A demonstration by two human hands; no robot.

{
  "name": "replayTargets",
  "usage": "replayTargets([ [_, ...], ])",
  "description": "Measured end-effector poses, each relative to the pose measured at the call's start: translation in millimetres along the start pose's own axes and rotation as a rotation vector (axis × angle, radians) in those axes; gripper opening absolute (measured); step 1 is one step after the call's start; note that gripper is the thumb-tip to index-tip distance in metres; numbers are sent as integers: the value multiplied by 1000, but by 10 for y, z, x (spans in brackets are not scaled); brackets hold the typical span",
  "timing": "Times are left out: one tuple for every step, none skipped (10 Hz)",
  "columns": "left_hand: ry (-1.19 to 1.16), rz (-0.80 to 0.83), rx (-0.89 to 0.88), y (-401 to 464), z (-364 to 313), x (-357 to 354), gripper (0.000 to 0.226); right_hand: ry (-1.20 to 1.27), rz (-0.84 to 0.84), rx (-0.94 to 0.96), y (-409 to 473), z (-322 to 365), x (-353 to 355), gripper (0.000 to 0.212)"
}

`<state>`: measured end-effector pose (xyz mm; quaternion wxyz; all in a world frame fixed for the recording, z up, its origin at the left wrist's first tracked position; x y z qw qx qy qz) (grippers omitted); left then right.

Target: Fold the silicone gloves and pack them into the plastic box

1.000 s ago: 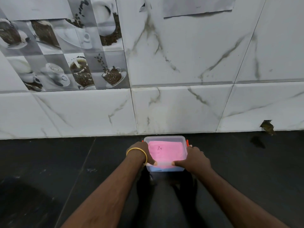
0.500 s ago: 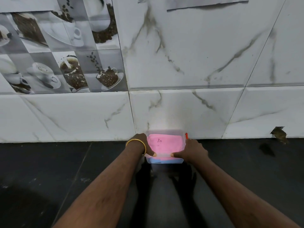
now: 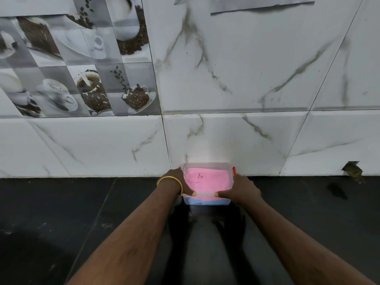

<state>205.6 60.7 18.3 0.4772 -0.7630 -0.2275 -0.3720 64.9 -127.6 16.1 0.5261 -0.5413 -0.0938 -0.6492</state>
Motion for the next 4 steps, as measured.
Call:
replayTargets([
  [-11,-14,-9,-63,41,-53,101,24,4,30,-46,14,4,89],
  [-12,-9,-38,-80,64,-124,105,-26,33,23,-82,11,-33,100],
  [162,-80,5,-257,70,-169,115,-166,67,-35,-202,24,-70,122],
  [338,-335,-8,-471,-3,-148,120,-291,40,55,-277,112,-94,105],
])
Point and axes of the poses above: each hand's wrist, its own y-axis towards the middle knuckle, its own x-axis out of the back of the hand, z = x × y, the point moved 6 cm from there along y, towards the middle knuckle, and after that the axes turned 15 degrees about z, right-handed, at the moved point
